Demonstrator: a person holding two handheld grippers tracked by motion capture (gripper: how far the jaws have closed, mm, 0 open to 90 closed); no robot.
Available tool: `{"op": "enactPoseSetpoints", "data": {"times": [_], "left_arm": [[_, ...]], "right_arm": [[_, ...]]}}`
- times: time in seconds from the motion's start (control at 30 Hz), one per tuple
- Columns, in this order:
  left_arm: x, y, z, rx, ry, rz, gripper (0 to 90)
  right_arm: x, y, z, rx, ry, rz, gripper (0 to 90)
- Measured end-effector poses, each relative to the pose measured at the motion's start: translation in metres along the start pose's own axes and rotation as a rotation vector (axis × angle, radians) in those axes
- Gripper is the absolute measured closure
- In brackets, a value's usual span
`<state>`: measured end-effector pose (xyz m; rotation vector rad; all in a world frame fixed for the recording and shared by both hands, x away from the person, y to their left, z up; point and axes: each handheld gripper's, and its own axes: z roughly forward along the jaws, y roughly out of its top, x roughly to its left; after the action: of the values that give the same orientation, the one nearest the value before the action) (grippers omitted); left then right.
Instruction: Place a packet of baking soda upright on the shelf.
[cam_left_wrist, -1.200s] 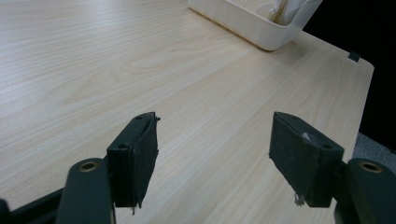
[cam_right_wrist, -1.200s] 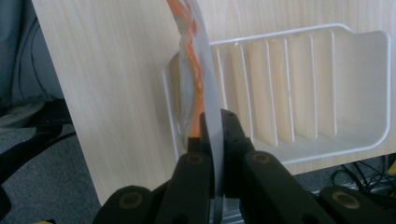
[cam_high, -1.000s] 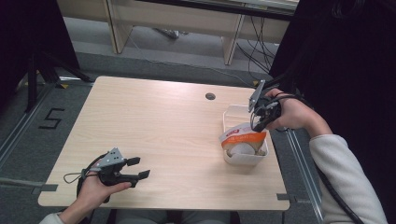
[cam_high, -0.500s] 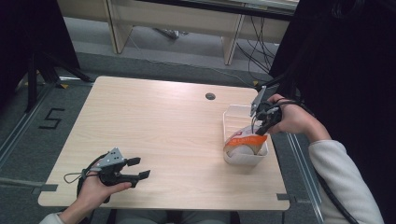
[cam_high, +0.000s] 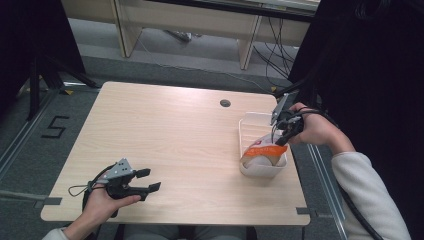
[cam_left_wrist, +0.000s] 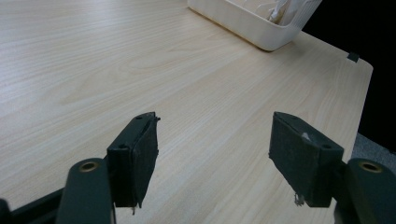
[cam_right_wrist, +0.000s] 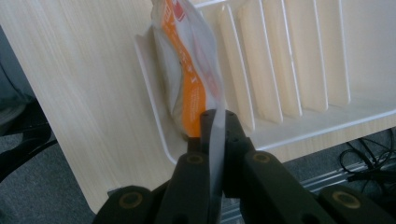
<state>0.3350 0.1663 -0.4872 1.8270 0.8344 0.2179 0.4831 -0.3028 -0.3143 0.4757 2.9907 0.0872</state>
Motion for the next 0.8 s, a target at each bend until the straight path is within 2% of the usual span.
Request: {"op": "enactPoseSetpoints", "data": {"times": [0.17,0.33,0.4,0.43,0.5,0.6,0.63,0.67,0.7,0.73,0.8], "left_arm": [[0.000,0.000,0.000,0.000,0.000,0.001,32.0],[0.000,0.000,0.000,0.000,-0.001,0.000,32.0],[0.000,0.000,0.000,0.001,-0.001,0.000,32.0],[-0.001,0.000,0.000,0.001,0.003,-0.014,32.0],[-0.001,0.000,0.000,0.001,0.003,-0.015,32.0],[0.000,0.000,0.000,0.002,0.001,-0.008,32.1],[0.000,0.000,0.000,0.003,-0.001,-0.002,32.1],[0.000,0.000,0.000,0.001,0.004,-0.018,32.1],[0.000,0.000,0.000,0.000,0.000,-0.012,32.1],[0.000,0.000,0.000,0.000,-0.003,-0.001,32.1],[0.000,0.000,0.000,0.000,-0.003,-0.004,32.1]], "right_arm": [[0.000,0.000,0.001,0.007,-0.007,0.010,90.0],[0.001,0.001,0.001,-0.002,0.001,-0.007,87.1],[0.002,0.001,-0.001,-0.036,-0.001,0.028,79.6],[0.002,0.001,-0.002,-0.060,0.016,0.032,77.3],[0.002,0.002,-0.005,-0.091,0.034,0.058,66.8],[0.006,0.005,-0.012,-0.150,0.076,0.152,57.0],[0.006,0.006,-0.013,-0.174,0.083,0.164,55.2],[0.007,0.008,-0.014,-0.196,0.094,0.148,53.9],[0.008,0.010,-0.016,-0.206,0.090,0.140,52.9],[0.010,0.011,-0.018,-0.220,0.089,0.175,52.2],[0.012,0.015,-0.021,-0.251,0.087,0.168,51.4]]}}
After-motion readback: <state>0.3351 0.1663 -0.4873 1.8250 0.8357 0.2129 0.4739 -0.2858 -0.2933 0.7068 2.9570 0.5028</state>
